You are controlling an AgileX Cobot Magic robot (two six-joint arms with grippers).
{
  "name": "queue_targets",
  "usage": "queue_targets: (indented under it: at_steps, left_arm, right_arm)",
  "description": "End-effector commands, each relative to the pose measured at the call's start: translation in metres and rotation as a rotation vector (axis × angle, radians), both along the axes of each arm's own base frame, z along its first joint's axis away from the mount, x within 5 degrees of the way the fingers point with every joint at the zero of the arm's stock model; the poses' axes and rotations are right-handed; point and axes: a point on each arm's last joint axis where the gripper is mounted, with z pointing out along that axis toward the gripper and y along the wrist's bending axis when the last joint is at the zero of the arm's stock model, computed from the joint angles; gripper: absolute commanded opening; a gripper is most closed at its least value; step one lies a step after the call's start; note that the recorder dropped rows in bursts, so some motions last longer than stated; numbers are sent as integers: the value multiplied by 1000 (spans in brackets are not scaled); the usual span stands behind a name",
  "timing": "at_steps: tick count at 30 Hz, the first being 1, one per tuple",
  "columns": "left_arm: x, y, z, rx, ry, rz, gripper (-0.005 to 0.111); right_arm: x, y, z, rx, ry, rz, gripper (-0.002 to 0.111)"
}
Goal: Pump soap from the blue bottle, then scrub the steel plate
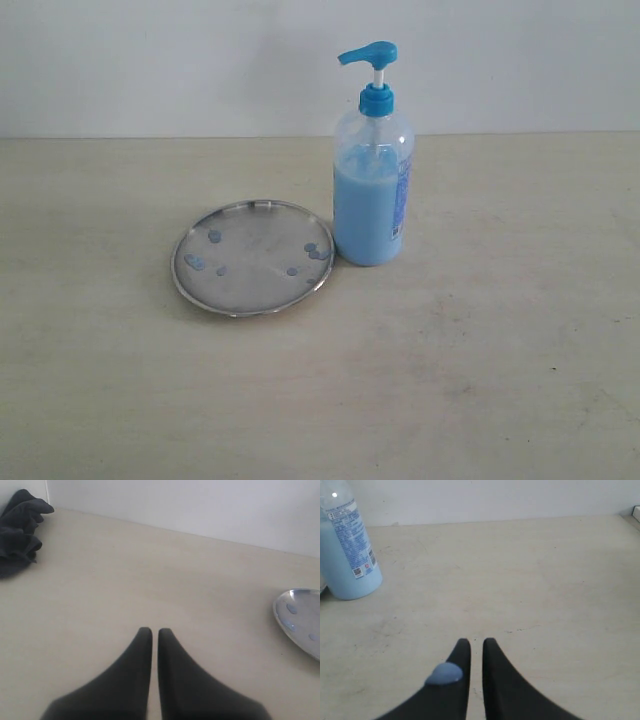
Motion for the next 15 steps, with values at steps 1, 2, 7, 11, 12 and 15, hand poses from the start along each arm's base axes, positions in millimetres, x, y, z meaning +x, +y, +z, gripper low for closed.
queue_targets:
  at_steps: [1,2,7,11,12,15]
  left_arm:
    - [0,0,1,6,-10,0,4]
    - [0,0,1,6,-10,0,4]
    - [0,0,1,6,-10,0,4]
    - [0,0,1,4,-8,1,4]
    - [0,0,1,4,-8,1,4]
    - [0,-1,1,25,-6,-15,4]
  right_arm:
    - [0,0,2,-10,-15,-4,0]
    - [0,0,2,-11,-19,-4,0]
    - [0,-1,3,-12,-30,-4,0]
    - [0,-1,3,-12,-30,-4,0]
    - [0,-1,3,-12,-30,-4,0]
    - [0,-1,3,-12,-30,-4,0]
